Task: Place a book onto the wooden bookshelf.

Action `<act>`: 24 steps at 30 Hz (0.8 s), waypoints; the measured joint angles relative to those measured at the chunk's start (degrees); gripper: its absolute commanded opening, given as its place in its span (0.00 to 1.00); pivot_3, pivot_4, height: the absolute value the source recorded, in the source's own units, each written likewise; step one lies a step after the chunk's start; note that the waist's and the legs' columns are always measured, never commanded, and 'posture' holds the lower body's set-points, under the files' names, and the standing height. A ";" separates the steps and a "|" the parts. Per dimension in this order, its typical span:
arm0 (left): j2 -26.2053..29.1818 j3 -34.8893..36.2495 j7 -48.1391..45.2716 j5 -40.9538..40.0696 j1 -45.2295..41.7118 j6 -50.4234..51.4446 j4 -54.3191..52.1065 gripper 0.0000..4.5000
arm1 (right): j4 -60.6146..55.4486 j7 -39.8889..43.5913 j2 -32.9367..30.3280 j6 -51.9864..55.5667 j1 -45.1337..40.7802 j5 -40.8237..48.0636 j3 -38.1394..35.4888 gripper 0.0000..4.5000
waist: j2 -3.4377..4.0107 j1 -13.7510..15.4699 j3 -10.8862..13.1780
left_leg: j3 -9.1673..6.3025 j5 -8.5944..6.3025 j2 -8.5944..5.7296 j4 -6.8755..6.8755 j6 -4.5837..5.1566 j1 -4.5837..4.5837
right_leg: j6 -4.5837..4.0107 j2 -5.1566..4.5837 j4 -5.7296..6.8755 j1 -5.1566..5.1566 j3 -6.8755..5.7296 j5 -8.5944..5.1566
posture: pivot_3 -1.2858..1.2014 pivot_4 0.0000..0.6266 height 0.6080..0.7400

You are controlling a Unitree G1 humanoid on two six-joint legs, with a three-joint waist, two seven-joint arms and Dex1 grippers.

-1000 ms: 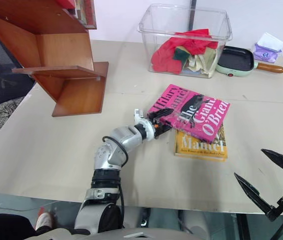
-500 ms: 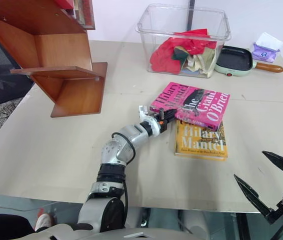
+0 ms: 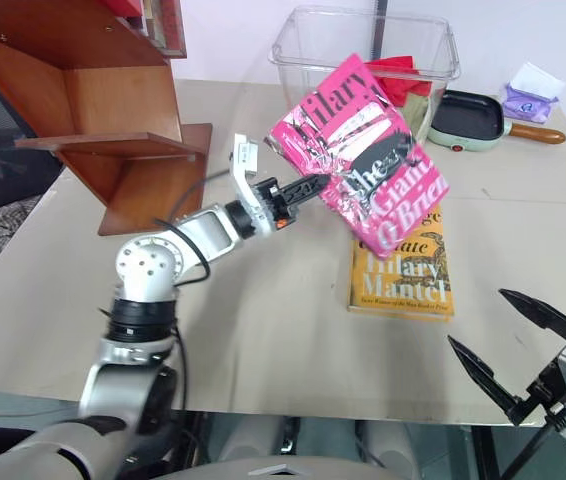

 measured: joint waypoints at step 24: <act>38.06 -10.98 -41.52 68.85 -23.11 -49.76 10.21 0.01 | 8.16 -3.81 -12.39 2.34 -32.07 19.77 2.64 1.00 | -0.12 -1.50 0.60 | 0.04 -0.01 0.12 -0.30 0.03 -0.05 | 0.35 0.06 -0.05 -0.15 -0.02 0.10 | 0.52 0.24 1.00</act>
